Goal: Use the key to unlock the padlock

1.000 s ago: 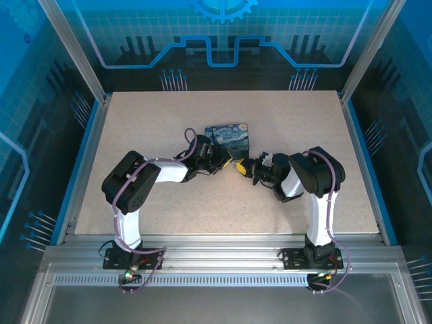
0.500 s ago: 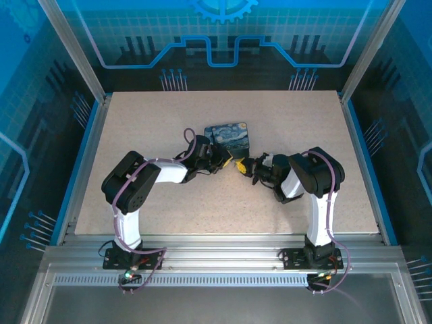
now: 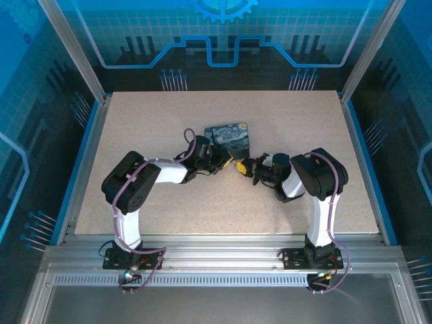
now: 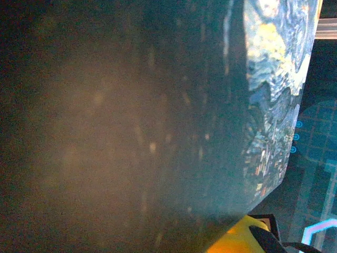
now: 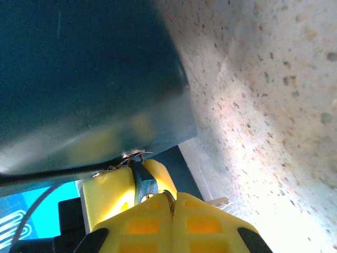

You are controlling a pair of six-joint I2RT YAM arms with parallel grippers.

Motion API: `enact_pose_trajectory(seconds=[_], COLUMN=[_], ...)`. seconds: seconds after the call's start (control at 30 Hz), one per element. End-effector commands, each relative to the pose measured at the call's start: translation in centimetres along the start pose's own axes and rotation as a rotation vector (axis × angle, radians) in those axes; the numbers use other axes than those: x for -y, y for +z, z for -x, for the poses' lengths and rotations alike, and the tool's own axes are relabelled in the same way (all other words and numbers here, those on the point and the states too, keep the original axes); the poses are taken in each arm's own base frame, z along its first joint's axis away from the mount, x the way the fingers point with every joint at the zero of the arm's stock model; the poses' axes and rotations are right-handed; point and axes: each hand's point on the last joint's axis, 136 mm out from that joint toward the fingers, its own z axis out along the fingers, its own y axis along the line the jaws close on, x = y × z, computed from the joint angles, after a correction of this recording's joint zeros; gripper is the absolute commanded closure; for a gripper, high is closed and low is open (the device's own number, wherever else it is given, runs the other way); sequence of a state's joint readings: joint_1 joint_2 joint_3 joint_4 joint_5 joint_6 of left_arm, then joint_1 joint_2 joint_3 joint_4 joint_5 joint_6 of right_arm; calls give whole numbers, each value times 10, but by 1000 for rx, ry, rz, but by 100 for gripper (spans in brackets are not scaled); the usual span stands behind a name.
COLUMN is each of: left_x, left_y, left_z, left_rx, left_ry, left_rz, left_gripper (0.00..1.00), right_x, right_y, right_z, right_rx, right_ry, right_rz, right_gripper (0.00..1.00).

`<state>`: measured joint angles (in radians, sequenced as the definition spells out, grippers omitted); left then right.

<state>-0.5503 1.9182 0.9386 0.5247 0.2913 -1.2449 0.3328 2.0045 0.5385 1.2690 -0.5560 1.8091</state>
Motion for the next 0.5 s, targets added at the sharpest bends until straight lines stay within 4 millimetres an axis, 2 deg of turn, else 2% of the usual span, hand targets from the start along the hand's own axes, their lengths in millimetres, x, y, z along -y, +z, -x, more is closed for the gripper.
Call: enact_pose_trajectory(seconds=[0.0,0.27,0.47], left_x=[34,35,38], left_y=[-5,-4,-3], left_z=[-86,-85,-84], left_rx=[-344,-338,-338], left_ry=[88,88,84], left_rz=[-122,-126,-140], left_gripper=[100,100,100], right_x=[-34,-50,-50], right_y=[10,2,7], right_z=[-45,-61,-73], right_rx=[-168,-157,-165], right_ry=[-178,-355,-430], right_rz=[35,14,11], right_gripper=[100,100,100])
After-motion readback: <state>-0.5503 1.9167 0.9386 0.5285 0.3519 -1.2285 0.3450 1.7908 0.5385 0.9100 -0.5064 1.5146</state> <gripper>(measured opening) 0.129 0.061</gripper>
